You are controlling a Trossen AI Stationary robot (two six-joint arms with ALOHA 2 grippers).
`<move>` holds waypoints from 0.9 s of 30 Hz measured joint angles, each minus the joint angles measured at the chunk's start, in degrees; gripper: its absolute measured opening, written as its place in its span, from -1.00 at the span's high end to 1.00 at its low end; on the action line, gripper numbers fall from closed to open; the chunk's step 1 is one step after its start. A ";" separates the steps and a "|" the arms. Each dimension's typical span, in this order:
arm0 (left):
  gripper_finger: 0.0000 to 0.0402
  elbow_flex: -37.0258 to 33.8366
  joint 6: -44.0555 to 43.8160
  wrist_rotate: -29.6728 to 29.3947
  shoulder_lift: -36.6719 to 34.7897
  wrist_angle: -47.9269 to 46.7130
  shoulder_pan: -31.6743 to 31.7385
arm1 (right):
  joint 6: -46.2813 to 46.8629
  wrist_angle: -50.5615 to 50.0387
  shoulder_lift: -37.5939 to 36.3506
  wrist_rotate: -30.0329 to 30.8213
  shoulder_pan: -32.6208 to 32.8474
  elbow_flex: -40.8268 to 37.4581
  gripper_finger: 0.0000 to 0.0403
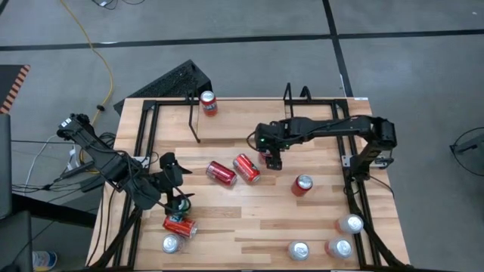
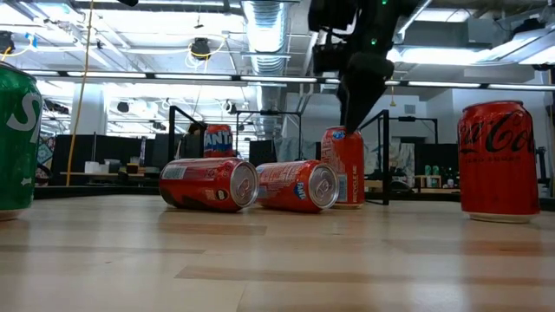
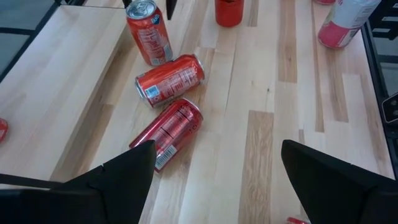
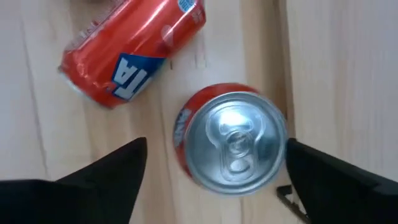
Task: Place canned beverage on shelf
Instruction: Put the red soda can on the shelf and align with the other red soda can
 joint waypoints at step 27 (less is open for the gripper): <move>-0.65 0.02 -0.37 -0.13 0.01 0.15 -0.01 | 11.12 -2.93 1.20 0.12 7.79 6.66 -0.83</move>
